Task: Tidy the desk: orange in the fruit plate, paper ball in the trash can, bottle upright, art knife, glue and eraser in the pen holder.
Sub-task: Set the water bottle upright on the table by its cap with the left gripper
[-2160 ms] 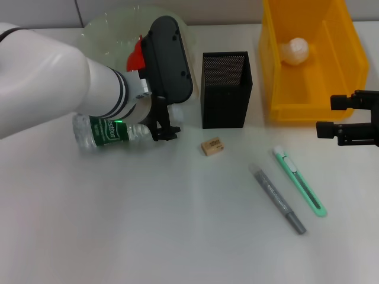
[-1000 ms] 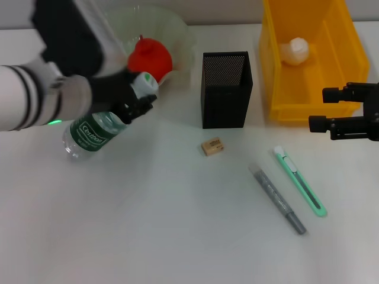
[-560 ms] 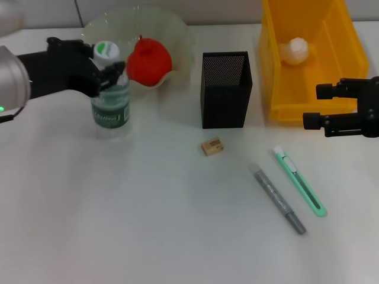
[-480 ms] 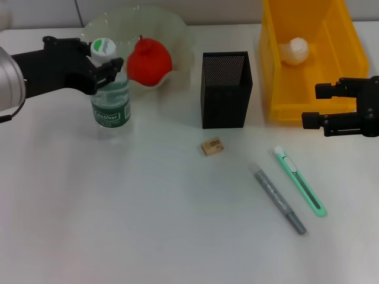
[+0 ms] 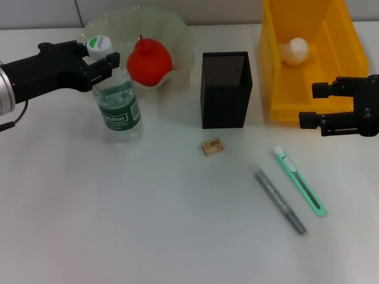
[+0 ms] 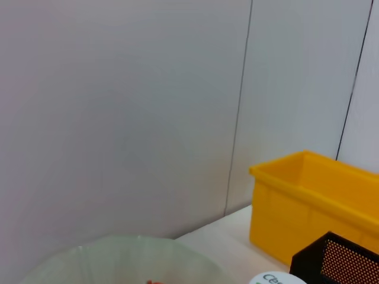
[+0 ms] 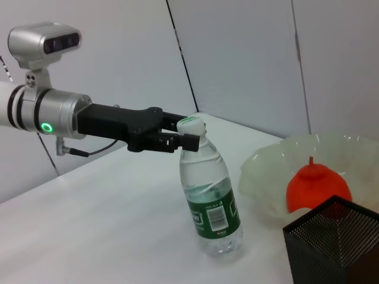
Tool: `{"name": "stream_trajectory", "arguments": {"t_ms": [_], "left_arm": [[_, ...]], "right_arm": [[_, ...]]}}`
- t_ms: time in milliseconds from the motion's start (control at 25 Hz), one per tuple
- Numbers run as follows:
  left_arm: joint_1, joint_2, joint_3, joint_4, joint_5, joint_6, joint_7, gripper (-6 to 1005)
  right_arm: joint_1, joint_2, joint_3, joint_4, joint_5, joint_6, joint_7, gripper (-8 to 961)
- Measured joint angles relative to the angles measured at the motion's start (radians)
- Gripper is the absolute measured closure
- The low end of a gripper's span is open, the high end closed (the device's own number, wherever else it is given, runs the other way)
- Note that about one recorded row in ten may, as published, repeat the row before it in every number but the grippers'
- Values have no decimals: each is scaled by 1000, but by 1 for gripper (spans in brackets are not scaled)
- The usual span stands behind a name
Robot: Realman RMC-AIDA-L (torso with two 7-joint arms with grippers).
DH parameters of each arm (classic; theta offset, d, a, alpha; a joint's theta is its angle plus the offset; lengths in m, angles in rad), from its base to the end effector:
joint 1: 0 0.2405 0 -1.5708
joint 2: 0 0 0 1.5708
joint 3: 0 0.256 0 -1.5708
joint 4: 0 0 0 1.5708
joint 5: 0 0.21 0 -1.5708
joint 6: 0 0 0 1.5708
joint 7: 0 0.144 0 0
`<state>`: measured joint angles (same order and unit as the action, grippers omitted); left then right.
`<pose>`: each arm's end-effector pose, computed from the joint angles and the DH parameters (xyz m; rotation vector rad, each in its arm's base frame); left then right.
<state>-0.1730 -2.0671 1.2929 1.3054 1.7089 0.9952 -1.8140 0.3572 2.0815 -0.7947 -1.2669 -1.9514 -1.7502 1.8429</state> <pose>-0.2315 0.3412 0.0398 -2.3347 -0.6471 -0.5478 0.2316 0.3067 0.0798 -2.7182 0.6821 0.5635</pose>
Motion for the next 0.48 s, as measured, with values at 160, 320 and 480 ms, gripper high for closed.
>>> {"name": "stream_trajectory", "arguments": {"t_ms": [160,320,480], "left_arm": [[-28,1,-35,-80,-42,33,47,457],[-50,1,-49,-132,-55,45,79,446],[-53,0,-51,-137,-58,56,112,435]], "right_arm": [[1,-1,0,17,0,0,-6,121],[2,-2,0,19,0,0,-8,122],[2,-3,1,19,0,0,-8,122]]}}
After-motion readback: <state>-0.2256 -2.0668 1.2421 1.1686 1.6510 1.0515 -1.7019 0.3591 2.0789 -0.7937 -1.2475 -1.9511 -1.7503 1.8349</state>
